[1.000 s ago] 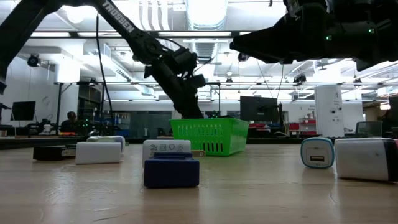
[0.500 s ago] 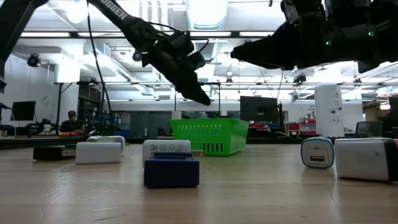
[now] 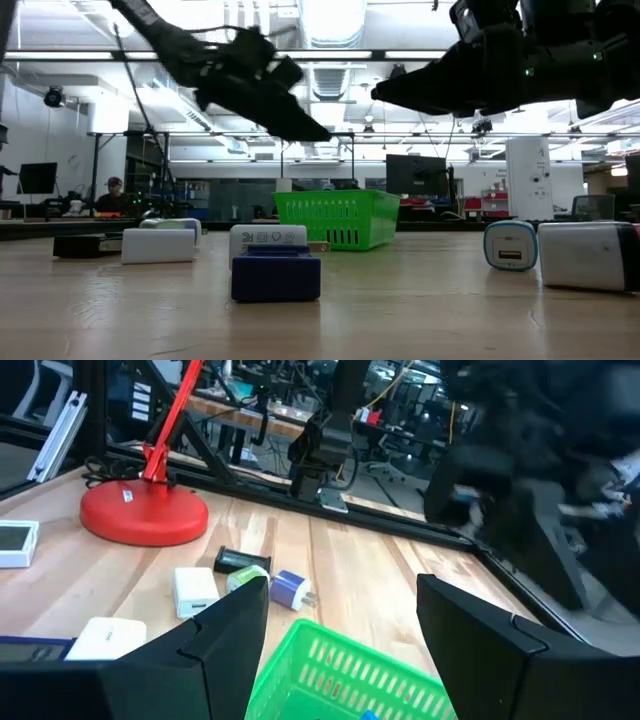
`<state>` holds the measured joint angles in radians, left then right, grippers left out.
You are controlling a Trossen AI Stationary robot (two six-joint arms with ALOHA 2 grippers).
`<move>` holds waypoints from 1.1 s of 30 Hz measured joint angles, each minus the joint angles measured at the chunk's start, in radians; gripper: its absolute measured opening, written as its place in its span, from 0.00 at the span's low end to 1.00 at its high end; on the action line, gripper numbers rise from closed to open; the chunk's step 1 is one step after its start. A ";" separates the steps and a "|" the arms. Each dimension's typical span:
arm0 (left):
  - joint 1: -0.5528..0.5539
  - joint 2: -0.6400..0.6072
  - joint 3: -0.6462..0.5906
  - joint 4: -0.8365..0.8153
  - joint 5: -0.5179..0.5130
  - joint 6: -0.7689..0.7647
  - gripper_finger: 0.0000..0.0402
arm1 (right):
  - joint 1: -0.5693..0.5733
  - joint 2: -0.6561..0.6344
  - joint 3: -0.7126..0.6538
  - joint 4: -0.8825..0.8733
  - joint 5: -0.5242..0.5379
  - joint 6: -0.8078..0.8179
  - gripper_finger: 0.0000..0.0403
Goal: Pick & Place Office items
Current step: Put the small light blue charger adapter into the blue bin
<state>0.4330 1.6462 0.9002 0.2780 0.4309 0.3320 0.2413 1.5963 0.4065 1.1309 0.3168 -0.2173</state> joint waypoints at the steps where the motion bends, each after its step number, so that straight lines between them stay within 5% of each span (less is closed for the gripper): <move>1: -0.004 -0.029 -0.044 0.055 0.000 -0.015 0.56 | 0.000 0.000 0.000 -0.002 0.000 0.002 0.61; 11: -0.063 -0.302 -0.426 0.443 -0.011 -0.085 0.56 | 0.000 0.000 -0.001 -0.109 -0.003 0.093 0.61; 17: -0.085 -0.425 -0.551 0.493 -0.011 -0.126 0.54 | 0.001 -0.006 0.024 -0.236 -0.010 0.164 0.61; 33: -0.102 -0.485 -0.635 0.493 -0.011 -0.146 0.54 | 0.095 -0.047 0.392 -1.124 -0.086 0.347 0.61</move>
<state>0.3305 1.1614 0.2657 0.7711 0.4202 0.1856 0.3360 1.5494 0.7987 0.0068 0.2308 0.1296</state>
